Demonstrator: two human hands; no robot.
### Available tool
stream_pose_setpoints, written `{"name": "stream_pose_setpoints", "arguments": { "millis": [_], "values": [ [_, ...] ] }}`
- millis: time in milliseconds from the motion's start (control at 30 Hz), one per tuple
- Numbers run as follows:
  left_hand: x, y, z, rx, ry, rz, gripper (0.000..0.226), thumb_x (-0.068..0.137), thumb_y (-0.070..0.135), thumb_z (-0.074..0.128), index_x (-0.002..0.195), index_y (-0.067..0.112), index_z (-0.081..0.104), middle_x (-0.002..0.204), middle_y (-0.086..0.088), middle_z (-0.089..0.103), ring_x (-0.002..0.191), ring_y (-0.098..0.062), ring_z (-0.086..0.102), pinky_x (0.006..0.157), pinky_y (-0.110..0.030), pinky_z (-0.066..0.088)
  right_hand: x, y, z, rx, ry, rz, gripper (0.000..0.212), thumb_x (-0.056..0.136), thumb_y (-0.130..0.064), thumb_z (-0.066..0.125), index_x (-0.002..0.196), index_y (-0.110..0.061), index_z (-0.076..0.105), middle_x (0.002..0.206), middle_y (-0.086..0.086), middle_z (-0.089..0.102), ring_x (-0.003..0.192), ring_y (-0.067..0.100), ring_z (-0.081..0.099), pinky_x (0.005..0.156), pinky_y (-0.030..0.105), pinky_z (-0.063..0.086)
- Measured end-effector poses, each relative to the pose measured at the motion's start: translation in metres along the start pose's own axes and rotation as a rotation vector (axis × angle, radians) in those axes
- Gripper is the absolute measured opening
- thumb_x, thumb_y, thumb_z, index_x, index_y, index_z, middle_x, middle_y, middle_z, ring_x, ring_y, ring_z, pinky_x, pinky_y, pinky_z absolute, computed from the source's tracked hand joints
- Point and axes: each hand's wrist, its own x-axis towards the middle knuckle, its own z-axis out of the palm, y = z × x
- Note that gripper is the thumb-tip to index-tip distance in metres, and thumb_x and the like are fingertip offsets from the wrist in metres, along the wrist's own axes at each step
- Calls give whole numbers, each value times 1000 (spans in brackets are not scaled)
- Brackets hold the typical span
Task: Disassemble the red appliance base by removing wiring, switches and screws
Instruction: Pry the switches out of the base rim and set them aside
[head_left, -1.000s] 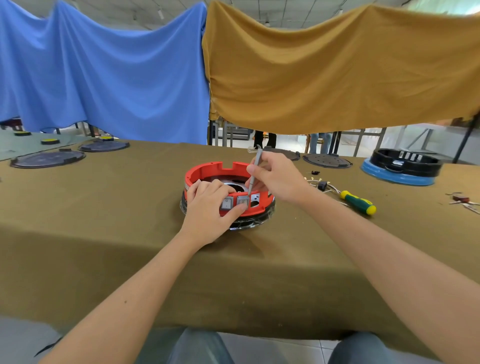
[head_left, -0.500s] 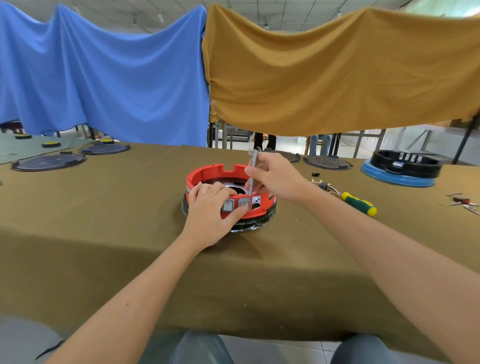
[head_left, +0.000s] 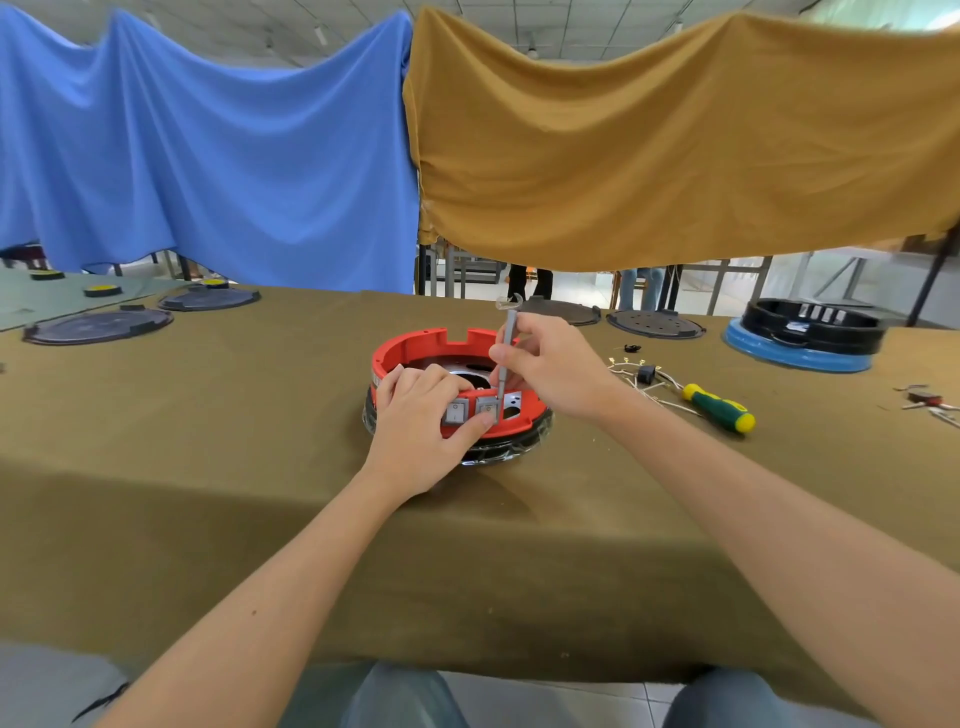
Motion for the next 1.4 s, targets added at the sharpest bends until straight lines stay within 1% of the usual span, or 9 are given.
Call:
{"name": "stream_pose_setpoints", "arguments": {
  "millis": [167,433,633,733,833,967,1167,1333,1400],
  "values": [
    [1,0,0,4,0,-5,48,87,63,43,104,24,65,98,12,56,102,-12,47,109,-25,8,1,-2,3,51,19,33,13,100,-20,58,88,-17,60,76,3,75,77,16,74,85,47,58],
    [0,-1,0,8,-5,-6,42,87,57,49,105,23,64,99,12,56,103,-13,48,109,-25,7,13,-13,-3,62,-97,152,9,101,-20,57,95,-13,59,79,7,75,71,16,74,70,29,60],
    [0,0,0,1,8,-3,48,85,63,43,104,24,64,98,12,55,101,-12,47,109,-24,7,-5,1,11,65,130,52,12,99,-23,59,88,-19,62,73,-2,74,75,14,73,82,43,58],
    [0,0,1,-1,7,-7,46,85,62,44,103,25,64,97,12,56,101,-11,47,108,-24,7,-12,7,20,90,231,44,15,99,-24,59,84,-23,61,71,-4,73,74,8,71,76,29,56],
    [0,0,1,0,13,-7,44,85,61,46,102,24,64,97,12,56,101,-12,47,108,-24,7,-7,2,22,69,234,81,17,100,-27,58,83,-26,61,69,-6,73,67,1,69,58,10,45],
    [0,-1,1,13,4,-12,40,86,57,50,103,24,64,99,10,57,103,-13,48,107,-24,7,3,-4,15,8,149,142,16,100,-30,58,85,-26,63,69,-5,74,65,-2,68,59,17,41],
    [0,0,1,17,3,-4,43,86,59,48,104,23,64,99,11,57,103,-13,48,108,-25,7,7,-8,10,24,58,159,16,100,-25,58,85,-21,62,68,1,74,68,13,73,81,44,60],
    [0,1,-1,2,5,-5,43,86,59,48,104,24,64,98,11,56,102,-13,48,109,-25,7,0,-5,15,177,241,64,12,101,-23,56,90,-21,60,75,-1,73,70,10,72,72,33,61],
    [0,2,-1,9,3,-5,43,86,60,48,104,24,64,97,12,55,101,-13,48,109,-27,8,-3,-6,20,191,231,8,10,100,-22,57,91,-22,60,76,-4,73,72,7,72,73,30,60]
  ]
}}
